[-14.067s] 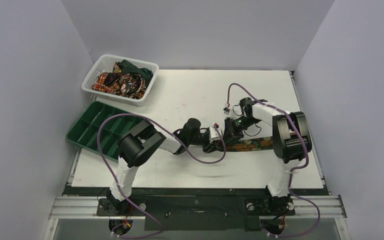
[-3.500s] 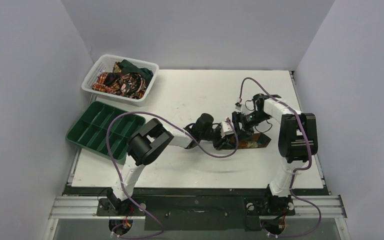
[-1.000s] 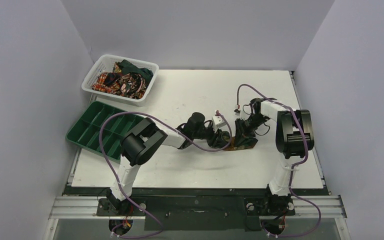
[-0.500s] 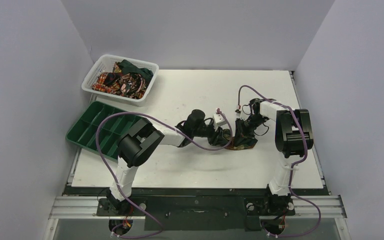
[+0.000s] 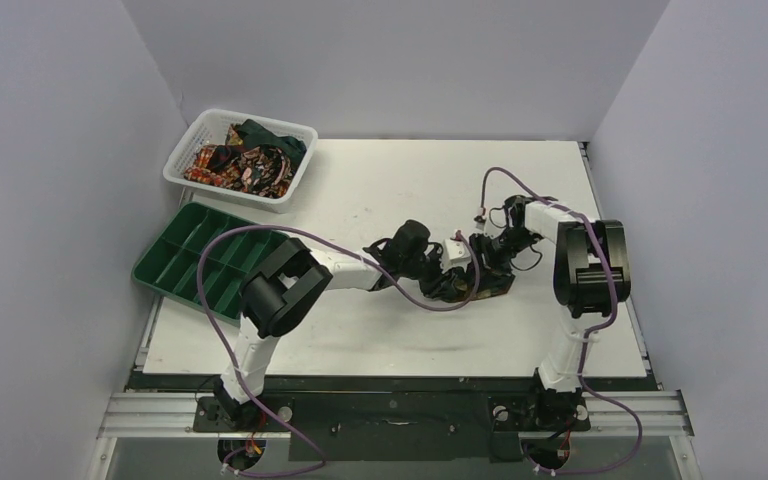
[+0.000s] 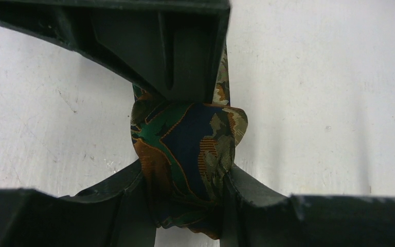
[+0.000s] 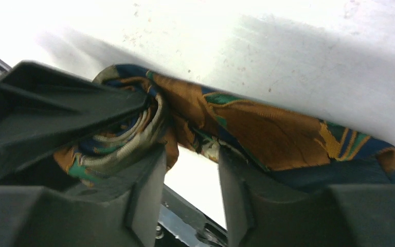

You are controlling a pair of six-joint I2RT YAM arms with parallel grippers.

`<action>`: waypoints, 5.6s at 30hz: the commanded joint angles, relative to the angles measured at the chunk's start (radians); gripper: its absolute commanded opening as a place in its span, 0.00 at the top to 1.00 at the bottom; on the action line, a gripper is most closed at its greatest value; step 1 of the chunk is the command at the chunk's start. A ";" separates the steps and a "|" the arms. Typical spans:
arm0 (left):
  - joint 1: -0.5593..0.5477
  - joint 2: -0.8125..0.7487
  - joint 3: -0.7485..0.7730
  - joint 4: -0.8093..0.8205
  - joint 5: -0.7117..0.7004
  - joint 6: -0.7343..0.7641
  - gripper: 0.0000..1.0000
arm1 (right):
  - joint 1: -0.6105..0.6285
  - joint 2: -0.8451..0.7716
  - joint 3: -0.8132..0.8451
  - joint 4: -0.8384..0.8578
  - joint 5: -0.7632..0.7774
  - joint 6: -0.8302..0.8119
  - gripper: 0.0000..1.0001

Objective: Roll the ties
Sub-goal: Roll the tie at the center of the board.

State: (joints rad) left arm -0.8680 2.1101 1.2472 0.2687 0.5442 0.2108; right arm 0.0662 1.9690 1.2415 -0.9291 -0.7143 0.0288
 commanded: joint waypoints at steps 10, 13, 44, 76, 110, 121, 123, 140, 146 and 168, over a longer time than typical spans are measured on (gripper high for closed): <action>-0.003 0.096 0.054 -0.247 -0.035 -0.003 0.79 | -0.021 -0.157 -0.008 -0.006 -0.256 -0.072 0.28; 0.000 0.094 0.054 -0.244 -0.034 -0.009 0.79 | -0.001 -0.126 -0.004 -0.006 -0.251 -0.084 0.32; 0.017 0.016 -0.088 0.454 0.038 -0.161 0.23 | -0.001 0.036 0.023 0.075 0.298 -0.068 1.00; -0.028 0.048 -0.099 0.086 -0.024 0.039 0.75 | -0.050 -0.142 0.088 -0.057 -0.229 -0.077 0.50; -0.006 0.016 -0.077 0.241 0.084 -0.057 0.34 | -0.026 -0.007 0.016 -0.102 0.247 -0.236 1.00; -0.041 0.043 -0.021 0.390 0.101 -0.089 0.31 | 0.027 -0.010 0.022 -0.063 0.320 -0.208 1.00; -0.044 0.057 -0.001 0.395 0.102 -0.084 0.30 | 0.037 -0.005 0.023 -0.061 0.316 -0.210 1.00; -0.014 0.056 -0.217 0.312 0.116 0.067 0.91 | -0.107 -0.052 0.050 -0.165 -0.018 -0.186 0.65; 0.001 0.101 -0.213 0.284 0.138 0.104 0.92 | -0.155 -0.067 -0.016 -0.143 -0.148 -0.160 0.50; 0.006 0.117 -0.221 0.269 0.157 0.108 0.92 | -0.107 -0.059 -0.147 0.130 -0.328 -0.151 0.30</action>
State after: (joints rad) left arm -0.8665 2.1509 1.0721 0.7471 0.7357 0.3000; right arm -0.0738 1.9640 1.0943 -0.9298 -1.0454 -0.0818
